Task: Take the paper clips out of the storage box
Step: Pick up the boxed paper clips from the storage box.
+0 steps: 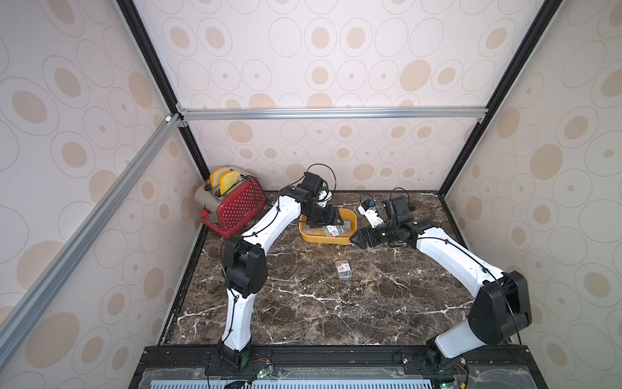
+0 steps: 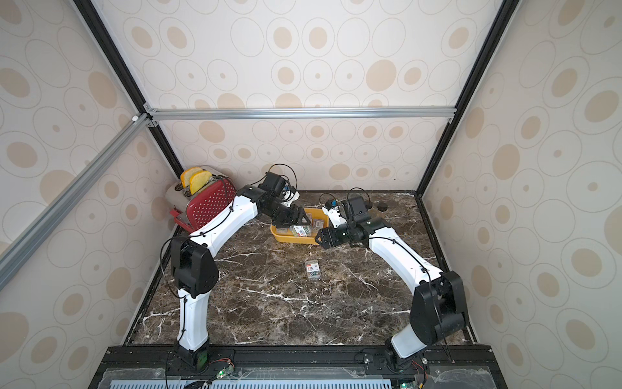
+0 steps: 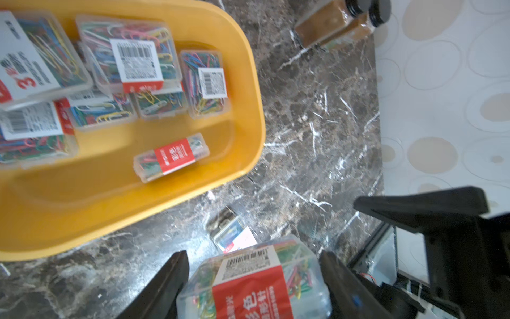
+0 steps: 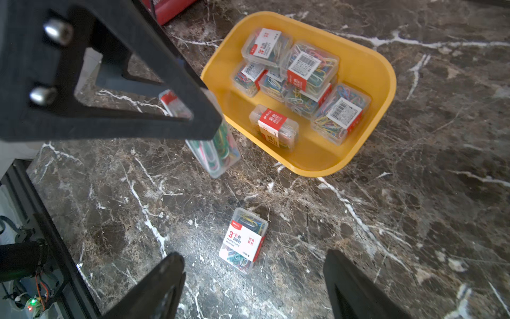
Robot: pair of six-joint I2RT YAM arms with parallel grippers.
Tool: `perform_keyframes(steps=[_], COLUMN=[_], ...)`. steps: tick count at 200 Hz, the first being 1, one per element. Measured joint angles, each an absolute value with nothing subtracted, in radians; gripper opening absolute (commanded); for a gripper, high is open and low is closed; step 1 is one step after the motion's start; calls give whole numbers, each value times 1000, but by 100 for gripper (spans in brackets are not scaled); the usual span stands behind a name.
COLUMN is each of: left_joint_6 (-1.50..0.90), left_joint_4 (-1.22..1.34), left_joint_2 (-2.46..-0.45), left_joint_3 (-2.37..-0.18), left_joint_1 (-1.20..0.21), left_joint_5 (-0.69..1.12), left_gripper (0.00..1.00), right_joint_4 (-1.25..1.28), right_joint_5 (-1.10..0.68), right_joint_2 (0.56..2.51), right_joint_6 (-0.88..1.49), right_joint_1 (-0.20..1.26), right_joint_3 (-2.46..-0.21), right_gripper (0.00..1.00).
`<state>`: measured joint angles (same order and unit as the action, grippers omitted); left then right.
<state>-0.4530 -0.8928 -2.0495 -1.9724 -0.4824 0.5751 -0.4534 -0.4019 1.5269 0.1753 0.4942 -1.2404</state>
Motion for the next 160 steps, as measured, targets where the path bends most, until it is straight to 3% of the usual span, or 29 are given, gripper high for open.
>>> perform_keyframes(steps=[62, 125, 160], left_joint_6=[-473, -525, -540], left_joint_4=[-862, -799, -776], left_joint_2=[-1938, -1911, -1906], left_joint_3=[-1848, -1795, -1795], left_joint_1=[-482, -482, -482], left_joint_5=[680, 734, 753], left_gripper=[43, 43, 43], right_joint_4=[-272, -229, -229], right_joint_5=[-575, -636, -639], right_joint_2=[1524, 1542, 1547], right_joint_6=[185, 191, 190], right_joint_1=[495, 533, 538], right_joint_3=[-1222, -1221, -1217], right_gripper=[81, 81, 74])
